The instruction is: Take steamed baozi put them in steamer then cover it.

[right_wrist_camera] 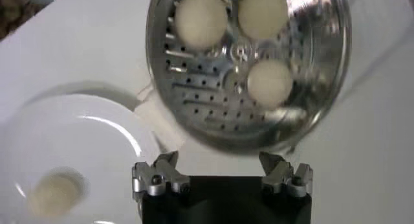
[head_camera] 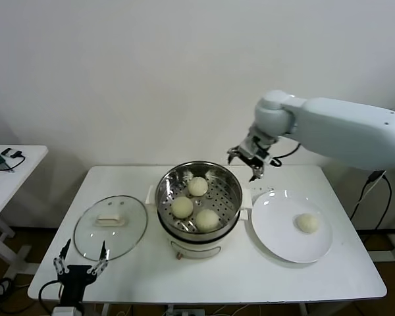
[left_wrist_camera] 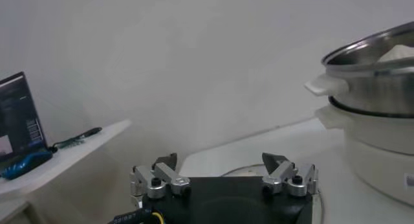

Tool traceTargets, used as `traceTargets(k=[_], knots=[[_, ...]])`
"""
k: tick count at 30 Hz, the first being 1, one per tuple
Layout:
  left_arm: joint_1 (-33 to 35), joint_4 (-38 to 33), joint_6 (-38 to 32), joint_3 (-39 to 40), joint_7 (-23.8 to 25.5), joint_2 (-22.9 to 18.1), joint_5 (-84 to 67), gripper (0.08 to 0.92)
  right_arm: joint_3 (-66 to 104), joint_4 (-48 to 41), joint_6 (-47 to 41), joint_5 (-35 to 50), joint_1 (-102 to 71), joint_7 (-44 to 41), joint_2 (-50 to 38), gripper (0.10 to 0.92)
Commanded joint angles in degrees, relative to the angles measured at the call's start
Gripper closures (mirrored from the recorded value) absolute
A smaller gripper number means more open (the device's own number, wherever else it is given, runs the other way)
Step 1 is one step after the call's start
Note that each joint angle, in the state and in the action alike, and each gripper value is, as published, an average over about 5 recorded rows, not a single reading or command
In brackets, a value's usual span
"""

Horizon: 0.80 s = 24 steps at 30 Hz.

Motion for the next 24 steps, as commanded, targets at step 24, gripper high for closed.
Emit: traceTargets(k=[24], knots=[[-0.7, 1.2, 0.8, 0.6, 0.0, -0.9, 1.8, 0.177, 34.2, -16.6, -11.6, -14.2, -43.3, -0.2, -13.5, 0.203]])
